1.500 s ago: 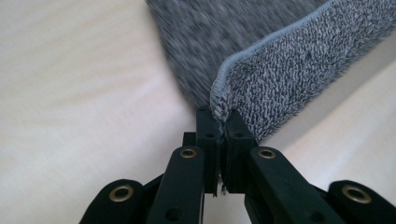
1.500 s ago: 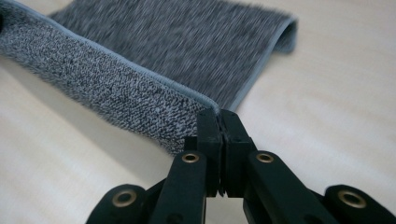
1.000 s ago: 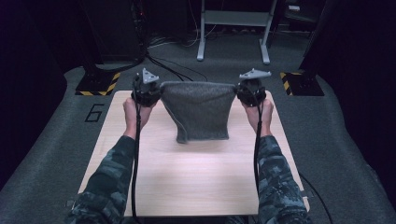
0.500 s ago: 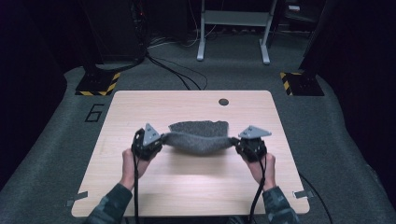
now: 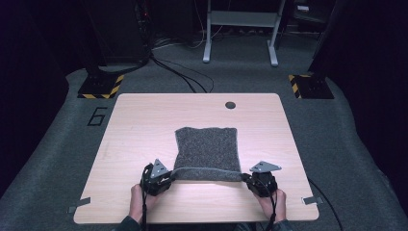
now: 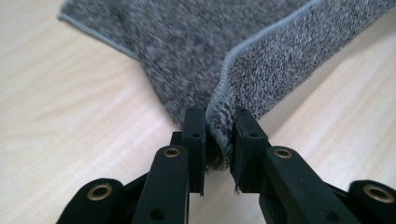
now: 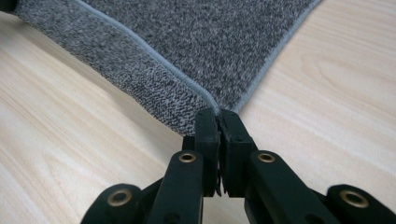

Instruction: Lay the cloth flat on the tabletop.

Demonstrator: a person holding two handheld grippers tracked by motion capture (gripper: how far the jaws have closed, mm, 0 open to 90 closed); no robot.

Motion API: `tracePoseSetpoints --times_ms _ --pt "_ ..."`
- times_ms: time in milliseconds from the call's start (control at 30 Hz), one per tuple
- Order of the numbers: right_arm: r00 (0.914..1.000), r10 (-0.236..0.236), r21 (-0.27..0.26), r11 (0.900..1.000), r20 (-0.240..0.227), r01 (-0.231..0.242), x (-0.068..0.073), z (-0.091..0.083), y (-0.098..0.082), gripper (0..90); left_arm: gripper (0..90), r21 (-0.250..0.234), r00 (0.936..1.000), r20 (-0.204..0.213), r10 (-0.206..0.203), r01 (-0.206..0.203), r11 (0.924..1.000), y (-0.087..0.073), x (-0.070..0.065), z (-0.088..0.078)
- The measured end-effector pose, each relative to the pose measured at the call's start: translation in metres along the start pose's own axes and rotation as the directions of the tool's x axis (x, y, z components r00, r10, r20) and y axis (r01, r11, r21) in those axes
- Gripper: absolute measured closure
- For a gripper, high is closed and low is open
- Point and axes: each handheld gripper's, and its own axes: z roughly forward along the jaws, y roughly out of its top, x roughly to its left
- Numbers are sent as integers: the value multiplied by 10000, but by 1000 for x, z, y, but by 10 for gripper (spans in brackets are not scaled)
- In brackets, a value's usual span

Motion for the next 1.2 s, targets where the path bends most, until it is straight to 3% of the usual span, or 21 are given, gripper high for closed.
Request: tracePoseSetpoints --times_ms 200,367,400,533,567,600,633,733,800,833,867,933,1033,1100,1133,1200 --pt "9999 128 -47 9999 -69 -128 1 -4 -8 825 588 94 9982 364 -471 468 9989 -11 -3 -6" --pt "9995 286 -42 9996 -134 -286 -1 -11 -12 727 451 -25 9972 277 -695 696 9976 -15 -2 -13" --pt "9991 393 -92 9992 -134 -394 -3 -17 -13 681 423 -69 9956 311 -878 881 9961 -15 1 -20" --pt "9982 595 -364 9976 -23 -595 -12 -25 -10 570 333 -135 9956 110 -930 932 9956 -12 9 -31" --pt "9982 595 -364 9976 -23 -595 -12 -25 -10 570 313 -135 9956 110 -930 932 9956 -12 9 -31" --pt "9980 622 -413 9972 129 -617 -17 -26 -6 498 296 -275 9945 -27 -1042 1041 9942 -8 17 -35" --pt "9980 622 -413 9972 129 -617 -17 -26 -6 498 279 -275 9945 -27 -1042 1041 9942 -8 17 -35" --pt "9972 684 -560 9962 299 -667 -24 -20 8 379 243 -341 9942 -377 -1006 993 9945 8 32 -39" --pt "9975 655 -585 9962 258 -639 -26 -17 12 362 235 -384 9939 -492 -988 970 9945 12 36 -39" --pt "9972 696 -630 9957 265 -678 -27 -14 16 340 231 -487 9924 -640 -1050 1019 9936 17 40 -37" --pt "9980 593 -485 9971 211 -582 -30 -3 26 269 223 -401 9916 -739 -1058 1030 9939 25 47 -33" --pt "9981 542 -365 9979 283 -532 -32 8 32 222 216 -82 9917 -862 -951 947 9955 33 51 -20" --pt "9988 426 173 9989 237 -430 -33 34 40 175 208 408 9935 -895 -708 747 9964 38 48 3" --pt "9989 399 292 9988 227 -405 -33 40 41 159 201 641 9944 -866 -599 656 9958 38 45 12" --pt "9988 373 522 9979 325 -389 -31 56 41 153 200 920 9943 -948 -494 582 9941 36 40 23" --pt "9983 220 599 9979 531 -251 -29 64 40 150 200 1177 9943 -987 -400 516 9917 33 36 31"
